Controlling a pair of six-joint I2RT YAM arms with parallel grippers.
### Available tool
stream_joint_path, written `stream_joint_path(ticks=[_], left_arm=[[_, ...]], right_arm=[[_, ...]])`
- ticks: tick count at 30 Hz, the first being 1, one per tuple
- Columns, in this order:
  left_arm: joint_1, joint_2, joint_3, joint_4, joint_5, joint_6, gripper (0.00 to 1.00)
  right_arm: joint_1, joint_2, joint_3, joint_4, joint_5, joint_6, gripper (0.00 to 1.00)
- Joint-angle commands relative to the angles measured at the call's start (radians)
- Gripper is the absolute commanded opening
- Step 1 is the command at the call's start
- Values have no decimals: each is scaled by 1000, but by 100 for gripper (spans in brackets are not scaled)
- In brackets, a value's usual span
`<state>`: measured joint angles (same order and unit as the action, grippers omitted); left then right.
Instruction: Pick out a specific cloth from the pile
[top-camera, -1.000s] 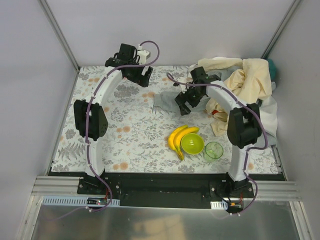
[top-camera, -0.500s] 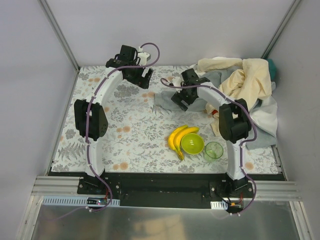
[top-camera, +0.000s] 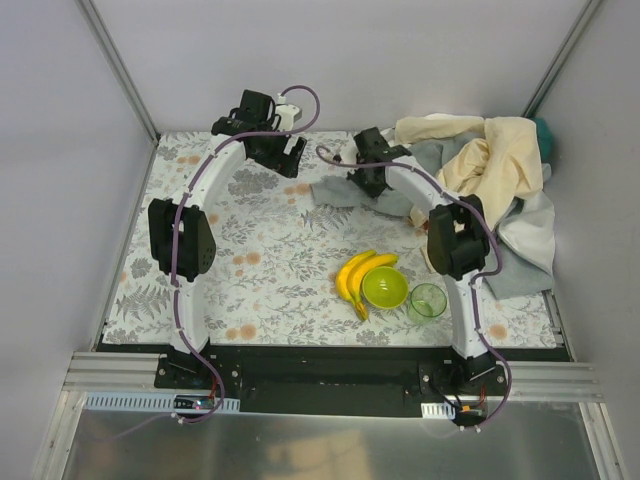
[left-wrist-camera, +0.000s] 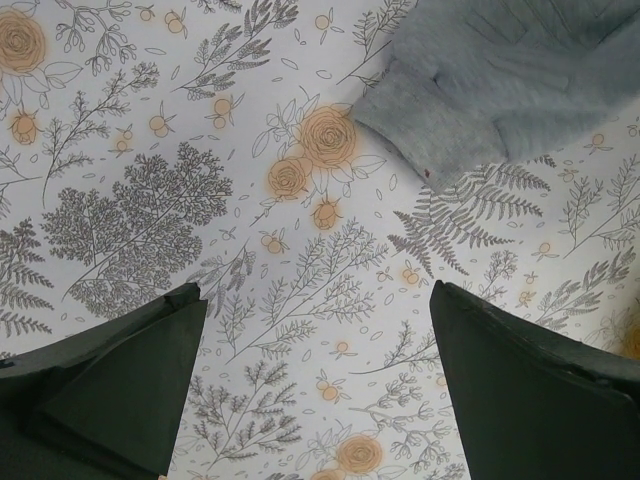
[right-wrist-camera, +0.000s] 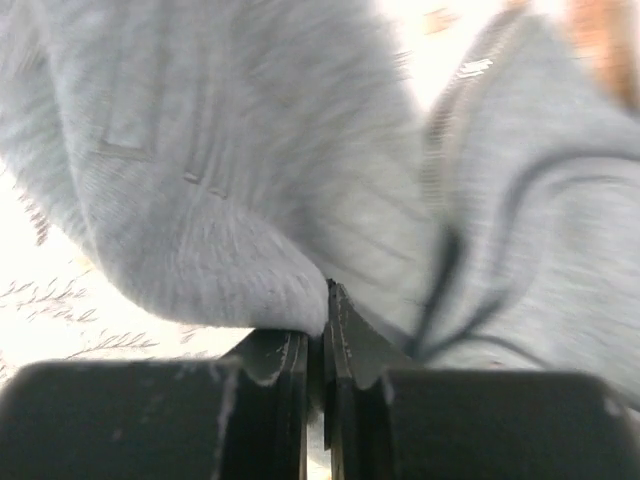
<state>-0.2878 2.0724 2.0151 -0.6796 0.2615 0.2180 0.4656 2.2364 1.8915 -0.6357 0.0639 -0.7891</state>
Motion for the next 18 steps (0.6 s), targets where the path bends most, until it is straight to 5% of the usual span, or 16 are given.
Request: stream_joint_path(ticks=[1,7,12,18], left_arm=[[-1,-40,62,-11,48,1,100],[-63,52,170,-11,67,-20,100],[-206,213,386,-9,64,7,97],[-375,452,596,61,88,66,99]], right_arm=[[-119,-138,214,59,192,148,0],[-391,-289,362,114,537,208,0],[-606,-400,54,188,481,270,0],[-656,-399,-161,202,412,359,9]])
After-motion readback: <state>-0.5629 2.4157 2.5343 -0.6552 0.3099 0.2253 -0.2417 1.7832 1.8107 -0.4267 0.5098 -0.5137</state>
